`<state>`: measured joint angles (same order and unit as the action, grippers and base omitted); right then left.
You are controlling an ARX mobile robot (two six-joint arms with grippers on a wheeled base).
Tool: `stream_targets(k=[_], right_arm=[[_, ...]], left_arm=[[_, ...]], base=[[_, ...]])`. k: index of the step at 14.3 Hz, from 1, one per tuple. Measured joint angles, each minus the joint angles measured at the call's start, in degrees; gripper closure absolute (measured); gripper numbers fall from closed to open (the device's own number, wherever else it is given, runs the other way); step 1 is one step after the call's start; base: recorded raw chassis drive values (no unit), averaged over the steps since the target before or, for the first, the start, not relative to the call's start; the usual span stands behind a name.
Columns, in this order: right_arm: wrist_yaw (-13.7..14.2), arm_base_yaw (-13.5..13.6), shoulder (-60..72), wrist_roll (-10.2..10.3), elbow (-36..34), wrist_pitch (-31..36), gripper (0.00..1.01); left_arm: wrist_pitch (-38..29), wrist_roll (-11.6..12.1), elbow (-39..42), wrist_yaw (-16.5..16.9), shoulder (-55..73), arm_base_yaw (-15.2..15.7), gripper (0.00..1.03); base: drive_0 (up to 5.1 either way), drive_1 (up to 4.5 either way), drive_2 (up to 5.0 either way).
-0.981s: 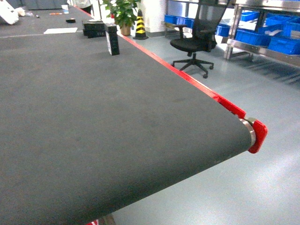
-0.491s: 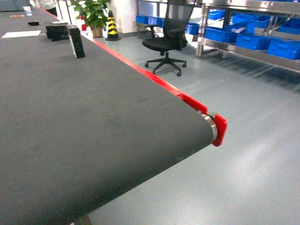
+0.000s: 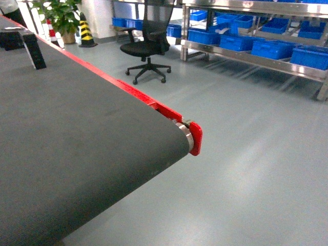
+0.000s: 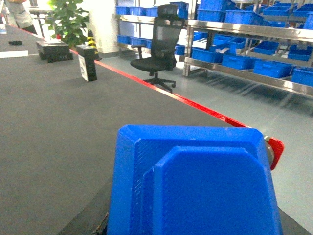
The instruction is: Sort blue parts and orange caps into right shelf containers
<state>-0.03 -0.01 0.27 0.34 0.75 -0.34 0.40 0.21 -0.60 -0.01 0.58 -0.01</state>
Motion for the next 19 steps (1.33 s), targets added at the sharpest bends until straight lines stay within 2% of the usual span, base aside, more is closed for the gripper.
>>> stream_targets(k=[19], right_arm=[[0.0,0.0,0.0,0.0,0.0,0.0,0.57]], left_arm=[[0.0,0.0,0.0,0.0,0.0,0.0,0.6]], base=[[-1.7,-1.66,-1.7]])
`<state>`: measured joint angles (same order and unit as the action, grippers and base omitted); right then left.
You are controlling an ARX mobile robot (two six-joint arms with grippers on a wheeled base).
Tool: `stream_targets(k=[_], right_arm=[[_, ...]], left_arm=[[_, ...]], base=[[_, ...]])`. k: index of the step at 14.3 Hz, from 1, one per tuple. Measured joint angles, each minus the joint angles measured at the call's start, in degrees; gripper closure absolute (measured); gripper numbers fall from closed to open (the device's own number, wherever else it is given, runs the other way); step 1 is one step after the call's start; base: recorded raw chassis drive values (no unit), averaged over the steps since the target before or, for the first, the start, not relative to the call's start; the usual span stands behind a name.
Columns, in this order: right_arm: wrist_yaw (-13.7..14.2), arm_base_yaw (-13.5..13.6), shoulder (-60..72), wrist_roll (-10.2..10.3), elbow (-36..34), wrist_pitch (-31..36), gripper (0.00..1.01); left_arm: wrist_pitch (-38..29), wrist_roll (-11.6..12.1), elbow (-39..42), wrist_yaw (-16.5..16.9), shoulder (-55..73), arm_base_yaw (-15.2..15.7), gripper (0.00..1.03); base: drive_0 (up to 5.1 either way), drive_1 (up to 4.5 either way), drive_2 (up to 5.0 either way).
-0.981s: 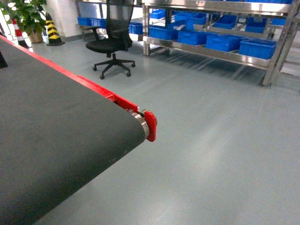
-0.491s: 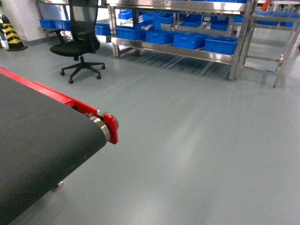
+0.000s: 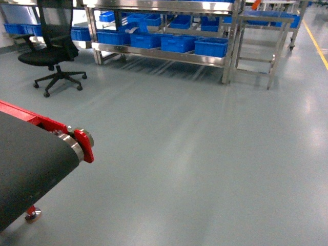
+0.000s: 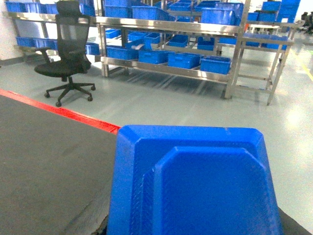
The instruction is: Sort blue parts and orange caps into right shelf containers
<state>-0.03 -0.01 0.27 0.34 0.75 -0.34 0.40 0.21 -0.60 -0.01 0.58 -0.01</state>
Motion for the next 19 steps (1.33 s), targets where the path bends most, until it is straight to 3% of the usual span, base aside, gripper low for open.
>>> stream_targets(k=[19], right_arm=[[0.0,0.0,0.0,0.0,0.0,0.0,0.57]], left_arm=[[0.0,0.0,0.0,0.0,0.0,0.0,0.6]], base=[[-1.6,-1.61,-1.6]])
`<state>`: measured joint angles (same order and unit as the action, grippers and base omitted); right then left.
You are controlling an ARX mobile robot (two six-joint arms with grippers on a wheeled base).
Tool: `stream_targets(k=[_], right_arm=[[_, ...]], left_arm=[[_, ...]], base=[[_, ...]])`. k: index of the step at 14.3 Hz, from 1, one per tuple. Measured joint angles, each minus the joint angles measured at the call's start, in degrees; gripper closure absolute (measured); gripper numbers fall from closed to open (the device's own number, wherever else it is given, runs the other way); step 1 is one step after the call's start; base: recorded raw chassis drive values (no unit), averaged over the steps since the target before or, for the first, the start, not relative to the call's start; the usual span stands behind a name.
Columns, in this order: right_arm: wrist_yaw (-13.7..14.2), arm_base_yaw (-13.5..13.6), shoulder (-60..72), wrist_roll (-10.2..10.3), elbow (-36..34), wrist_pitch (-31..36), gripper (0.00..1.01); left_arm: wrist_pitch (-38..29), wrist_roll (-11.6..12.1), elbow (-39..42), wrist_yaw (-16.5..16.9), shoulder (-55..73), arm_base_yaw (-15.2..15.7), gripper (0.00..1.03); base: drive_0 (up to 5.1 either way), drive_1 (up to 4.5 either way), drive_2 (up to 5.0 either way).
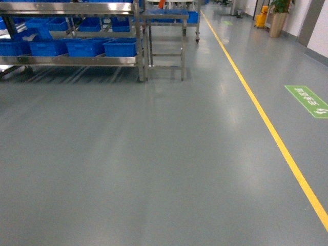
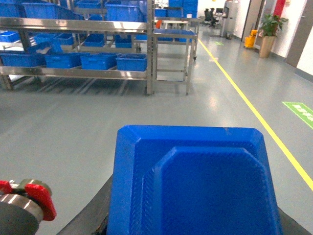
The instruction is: Sort blue parts and orange caps into right shelf containers
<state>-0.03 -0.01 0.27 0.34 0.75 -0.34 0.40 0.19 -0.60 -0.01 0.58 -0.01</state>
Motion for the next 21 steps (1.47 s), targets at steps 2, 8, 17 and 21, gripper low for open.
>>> stream_targets(k=[2,8,17,21], right_arm=[[0.0,0.0,0.0,0.0,0.0,0.0,0.57],[0.0,0.0,0.0,0.0,0.0,0.1,0.57],[0.0,0.0,0.0,0.0,0.0,-0.1,0.57],[0.0,0.0,0.0,0.0,0.0,0.0,0.57]], left_arm=[[0.0,0.0,0.0,0.1,0.0,0.0,0.6],[0.0,0.0,0.0,0.0,0.0,0.0,0.6],[0.0,0.0,0.0,0.0,0.0,0.0,0.6],[0.0,0.0,0.0,0.0,0.0,0.0,0.6]], base=[[-1.5,-1.49,-1.5],[-1.5,-1.49,-1.5],[-0.4,2.93,-3.8],[-0.1,4.19,-4.4]])
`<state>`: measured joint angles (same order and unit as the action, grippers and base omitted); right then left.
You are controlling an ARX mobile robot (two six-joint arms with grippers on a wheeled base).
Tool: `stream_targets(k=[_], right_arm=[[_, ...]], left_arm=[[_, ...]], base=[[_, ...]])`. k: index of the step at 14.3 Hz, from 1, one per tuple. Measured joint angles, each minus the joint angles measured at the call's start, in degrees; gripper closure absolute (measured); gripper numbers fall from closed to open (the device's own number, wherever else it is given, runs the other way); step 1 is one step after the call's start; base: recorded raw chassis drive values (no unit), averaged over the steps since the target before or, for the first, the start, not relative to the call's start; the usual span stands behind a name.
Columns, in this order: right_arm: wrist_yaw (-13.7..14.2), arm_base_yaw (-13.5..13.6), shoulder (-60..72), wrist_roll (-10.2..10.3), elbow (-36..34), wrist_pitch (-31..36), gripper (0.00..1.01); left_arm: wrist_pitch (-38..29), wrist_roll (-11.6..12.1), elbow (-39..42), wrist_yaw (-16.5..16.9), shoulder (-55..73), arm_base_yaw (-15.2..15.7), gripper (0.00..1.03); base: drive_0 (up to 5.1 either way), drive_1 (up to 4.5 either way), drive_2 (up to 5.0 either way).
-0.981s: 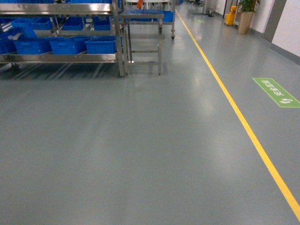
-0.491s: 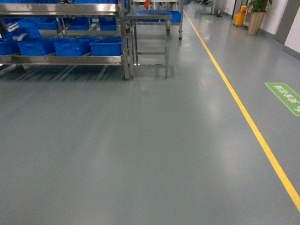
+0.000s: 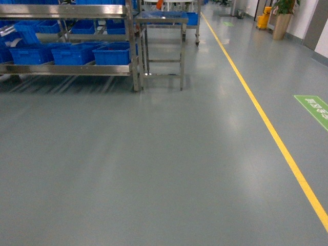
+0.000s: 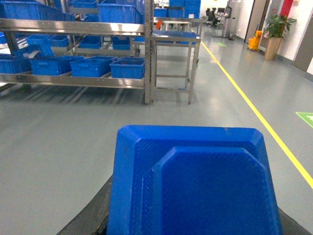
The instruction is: Sort blue parts and orange caps into right shelf containers
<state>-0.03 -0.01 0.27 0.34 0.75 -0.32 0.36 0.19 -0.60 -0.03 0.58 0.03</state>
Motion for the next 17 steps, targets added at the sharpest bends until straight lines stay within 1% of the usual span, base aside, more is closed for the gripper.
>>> stream_targets(k=[17], right_arm=[[0.0,0.0,0.0,0.0,0.0,-0.1,0.57]], left_arm=[[-0.1,0.0,0.0,0.0,0.0,0.0,0.6]], base=[[-0.1,4.22,-4.4]])
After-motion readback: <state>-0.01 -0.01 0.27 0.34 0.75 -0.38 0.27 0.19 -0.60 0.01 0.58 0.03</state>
